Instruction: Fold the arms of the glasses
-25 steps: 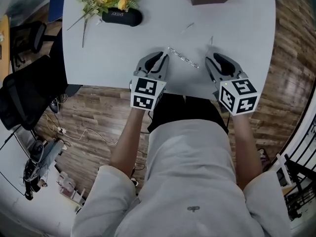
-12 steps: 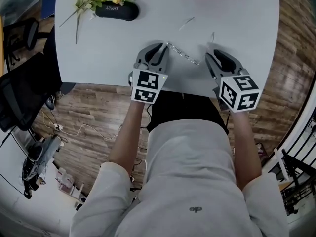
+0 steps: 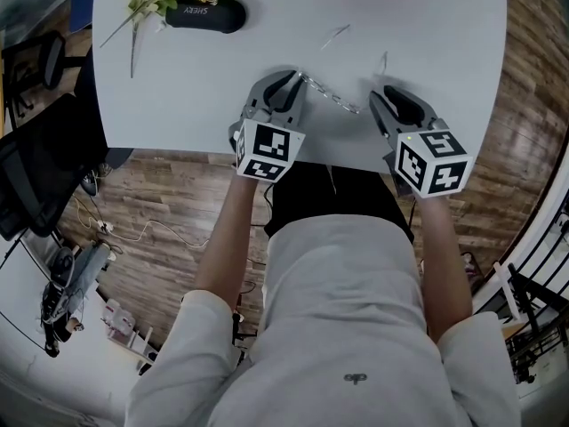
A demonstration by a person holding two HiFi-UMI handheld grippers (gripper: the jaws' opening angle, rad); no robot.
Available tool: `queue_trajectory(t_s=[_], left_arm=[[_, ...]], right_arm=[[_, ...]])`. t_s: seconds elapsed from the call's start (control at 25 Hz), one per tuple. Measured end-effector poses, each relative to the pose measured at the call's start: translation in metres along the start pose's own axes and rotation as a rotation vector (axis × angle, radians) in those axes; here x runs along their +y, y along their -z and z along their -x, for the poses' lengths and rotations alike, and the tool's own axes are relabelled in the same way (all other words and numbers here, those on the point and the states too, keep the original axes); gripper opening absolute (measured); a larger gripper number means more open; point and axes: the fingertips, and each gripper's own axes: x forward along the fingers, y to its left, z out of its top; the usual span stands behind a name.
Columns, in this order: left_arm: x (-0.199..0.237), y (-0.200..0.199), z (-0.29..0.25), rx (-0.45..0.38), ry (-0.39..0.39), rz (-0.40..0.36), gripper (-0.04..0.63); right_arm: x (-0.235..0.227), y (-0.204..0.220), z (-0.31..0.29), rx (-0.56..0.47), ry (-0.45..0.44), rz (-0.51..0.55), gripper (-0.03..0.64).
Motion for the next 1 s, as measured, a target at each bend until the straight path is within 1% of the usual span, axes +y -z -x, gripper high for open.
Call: queue_trajectory(t_s=[0.16, 0.84, 1.0], left_arm=[[0.000, 0.000, -0.002, -0.009, -0.009, -0.026, 0.060], [0.000, -0.002, 0.001, -0.017, -0.016, -0.029, 0.040], [-0.002, -0.004, 0.001, -0.021, -0.017, -0.033, 0.038]], right_arm=[[-0.001, 0.002, -0.004, 0.006, 0.001, -0.005, 0.117], [-0.009, 0.011, -0.019, 0.042, 0.016, -0.017, 0.110], [-0.010, 0.010, -0.019, 0.032, 0.020, -0.007, 0.096]])
